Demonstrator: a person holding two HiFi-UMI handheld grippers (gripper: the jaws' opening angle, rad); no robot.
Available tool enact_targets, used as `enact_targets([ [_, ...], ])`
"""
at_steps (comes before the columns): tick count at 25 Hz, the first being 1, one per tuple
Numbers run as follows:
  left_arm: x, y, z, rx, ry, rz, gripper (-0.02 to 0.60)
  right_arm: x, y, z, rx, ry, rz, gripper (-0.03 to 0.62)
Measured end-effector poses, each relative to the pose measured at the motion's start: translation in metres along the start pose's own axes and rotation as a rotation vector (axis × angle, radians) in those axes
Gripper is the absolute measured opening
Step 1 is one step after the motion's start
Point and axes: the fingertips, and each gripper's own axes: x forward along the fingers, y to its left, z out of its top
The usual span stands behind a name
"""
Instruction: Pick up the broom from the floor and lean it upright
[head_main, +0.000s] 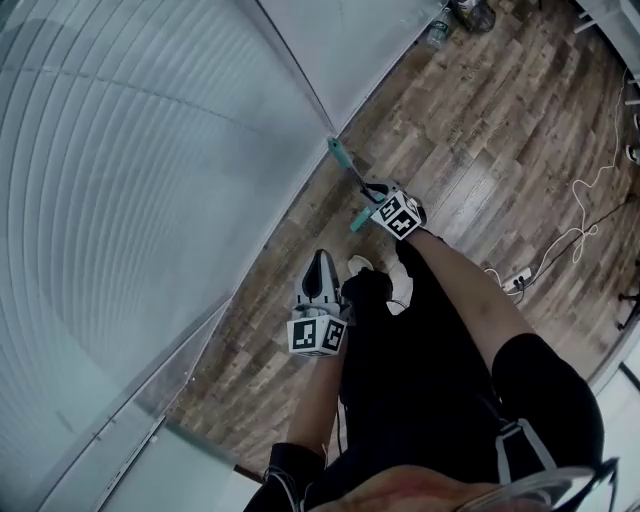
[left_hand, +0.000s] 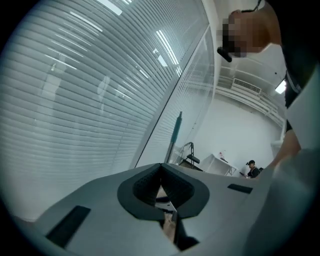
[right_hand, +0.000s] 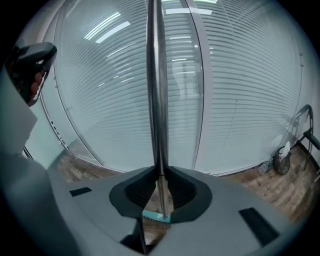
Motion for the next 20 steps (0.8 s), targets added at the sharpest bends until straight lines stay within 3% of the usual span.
enact_targets([
  [3, 0.027, 0.008, -0.013, 0.04, -0.008, -0.045, 0.018, 0.037, -0.017, -0.016, -0.003, 0.013, 0.003, 0.081],
  [10, 0.097, 0.053, -0.063, 0.056, -0.027, -0.02, 0.018, 0.11, -0.053, -0.064, -0.008, 0.027, 0.001, 0.081],
  [16, 0.117, 0.065, -0.096, 0.107, -0.004, -0.038, 0.018, 0.149, -0.061, -0.095, -0.002, 0.036, 0.015, 0.081],
  [20, 0.122, 0.078, -0.128, 0.063, 0.05, -0.048, 0.018, 0.169, -0.068, -0.102, 0.073, 0.017, 0.015, 0.081],
])
